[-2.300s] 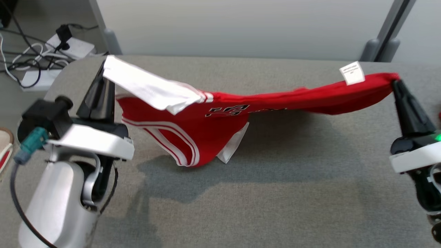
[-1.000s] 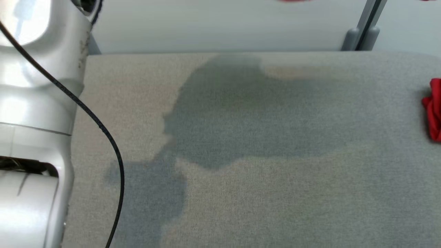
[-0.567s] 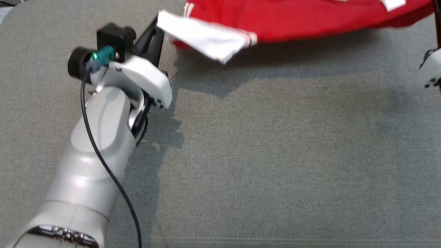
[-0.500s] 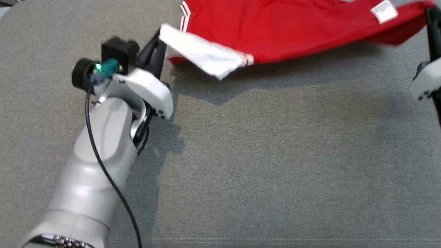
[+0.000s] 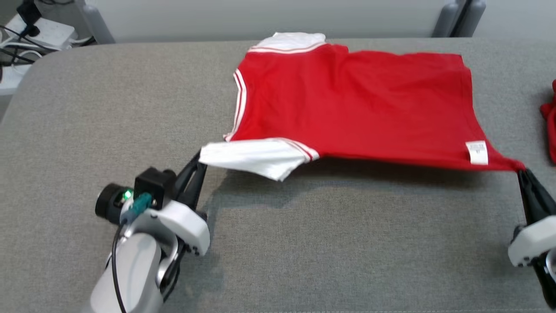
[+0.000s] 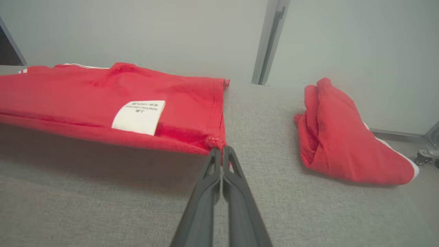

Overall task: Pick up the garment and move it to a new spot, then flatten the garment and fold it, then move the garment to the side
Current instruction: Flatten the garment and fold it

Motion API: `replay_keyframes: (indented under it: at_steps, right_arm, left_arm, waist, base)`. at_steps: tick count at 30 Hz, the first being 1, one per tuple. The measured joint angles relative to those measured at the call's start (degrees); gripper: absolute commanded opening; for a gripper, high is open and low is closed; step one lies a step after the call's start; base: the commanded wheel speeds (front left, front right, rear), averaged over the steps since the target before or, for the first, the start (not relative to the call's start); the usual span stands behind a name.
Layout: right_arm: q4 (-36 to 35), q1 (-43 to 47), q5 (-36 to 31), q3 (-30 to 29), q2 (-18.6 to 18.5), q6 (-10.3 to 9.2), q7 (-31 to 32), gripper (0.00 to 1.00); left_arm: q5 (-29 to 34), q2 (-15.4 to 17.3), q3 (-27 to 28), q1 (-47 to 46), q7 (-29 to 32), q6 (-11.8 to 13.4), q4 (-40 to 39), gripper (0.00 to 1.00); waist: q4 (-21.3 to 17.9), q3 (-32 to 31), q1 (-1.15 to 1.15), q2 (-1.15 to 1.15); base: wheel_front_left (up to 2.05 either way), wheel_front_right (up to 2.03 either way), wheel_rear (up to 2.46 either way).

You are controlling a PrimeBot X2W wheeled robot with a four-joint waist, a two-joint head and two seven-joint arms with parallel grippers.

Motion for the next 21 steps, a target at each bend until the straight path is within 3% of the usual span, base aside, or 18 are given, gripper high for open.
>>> replay_keyframes:
  at_steps: [7,11,21]
  right_arm:
    - [2.88,4.95,0.55,-2.96,-0.07,0.11,0.68,0.00]
    - [5.24,5.14,0.43,-4.46,0.24,0.16,1.78,0.00]
    - [9.83,6.67,-0.22,-5.35,2.94,0.16,2.34,0.00]
  left_arm:
    - [-0.49,2.01,-0.55,13.08,7.09,3.78,-15.89,0.00]
    - [-0.49,1.94,-2.02,17.08,9.16,4.30,-20.70,0.00]
    - [-1.11,1.24,-4.11,21.99,11.96,6.31,-19.98,0.00]
  waist:
    - [0.40,-1.71,0.00,0.00]
    - [0.78,-1.75,0.00,0.00]
    - [2.56,-0.91,0.00,0.00]
  base:
    - [0.00,0.00,0.00]
    - [0.00,0.00,0.00]
    - [0.00,0.00,0.00]
